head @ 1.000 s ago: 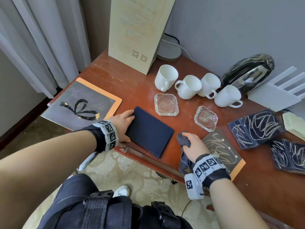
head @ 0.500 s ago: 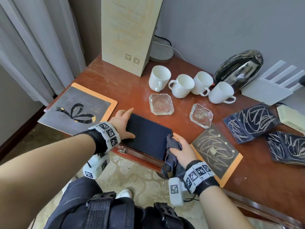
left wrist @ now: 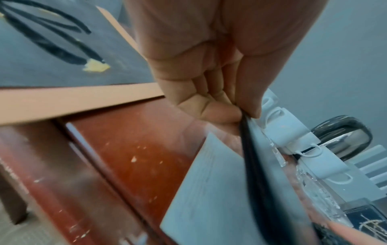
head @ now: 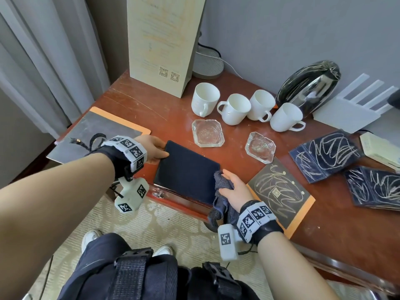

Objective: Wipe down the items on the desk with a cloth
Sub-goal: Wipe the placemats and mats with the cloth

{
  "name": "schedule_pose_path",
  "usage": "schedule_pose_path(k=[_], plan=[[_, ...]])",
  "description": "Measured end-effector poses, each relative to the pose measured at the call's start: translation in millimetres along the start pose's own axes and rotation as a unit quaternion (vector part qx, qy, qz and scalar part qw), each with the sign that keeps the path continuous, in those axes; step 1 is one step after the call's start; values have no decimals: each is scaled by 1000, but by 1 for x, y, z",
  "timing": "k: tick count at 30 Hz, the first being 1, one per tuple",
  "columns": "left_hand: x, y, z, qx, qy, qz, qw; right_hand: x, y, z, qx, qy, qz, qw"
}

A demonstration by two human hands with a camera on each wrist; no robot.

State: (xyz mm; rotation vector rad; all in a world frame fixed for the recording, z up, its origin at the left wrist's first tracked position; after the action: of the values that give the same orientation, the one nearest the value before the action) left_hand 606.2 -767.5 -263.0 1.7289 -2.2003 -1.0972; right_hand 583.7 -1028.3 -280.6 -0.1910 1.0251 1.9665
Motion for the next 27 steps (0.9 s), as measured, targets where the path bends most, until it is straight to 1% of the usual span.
schedule_pose_path(k=[2,5,7,9,12,14,16,18,19,21,23,24,25,27], plan=[[-4,3,-14,22,-37,2,999,-6,1,2,-5,-7,-2,1000],[-12,7,-39,86,-44,1,995,-27,5,9,-28,-36,-42,998],[-20,12,-53,131,-57,-16,990,-48,9,12,-39,-62,-76,994],[-26,16,-58,155,-78,-38,984,-65,14,14,-42,-62,-99,992],[-21,15,-44,148,-134,-29,979,-68,16,15,-41,-15,-89,995],[-12,16,-35,165,-159,-2,973,-56,13,16,-45,21,-57,997],[-2,16,-29,184,-216,11,959,-44,9,16,-46,41,-32,998],[5,14,-16,162,-297,11,941,-33,5,15,-42,50,-17,998],[8,10,-6,139,-319,17,937,-28,3,15,-39,57,-11,998],[17,4,10,130,-348,51,927,-19,-1,16,-31,74,0,997],[25,1,19,119,-397,75,907,-13,-4,15,-21,92,6,996],[27,1,21,117,-412,73,901,-11,-5,16,-18,101,6,995],[27,2,21,119,-407,63,904,-10,-6,17,-19,110,5,994],[32,6,12,154,-395,39,905,-11,-6,20,-27,121,-4,992]])
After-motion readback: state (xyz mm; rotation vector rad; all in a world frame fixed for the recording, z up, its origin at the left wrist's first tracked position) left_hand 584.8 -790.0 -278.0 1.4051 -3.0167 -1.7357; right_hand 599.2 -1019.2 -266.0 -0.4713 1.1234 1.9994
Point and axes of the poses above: each hand's wrist, its own y-axis away from the middle knuckle, its own x-axis out of the palm, z = x × y, the point moved 9 cm from there along -y, towards the middle knuckle, and after that the axes turned 11 degrees about z, right-handed, at the moved point
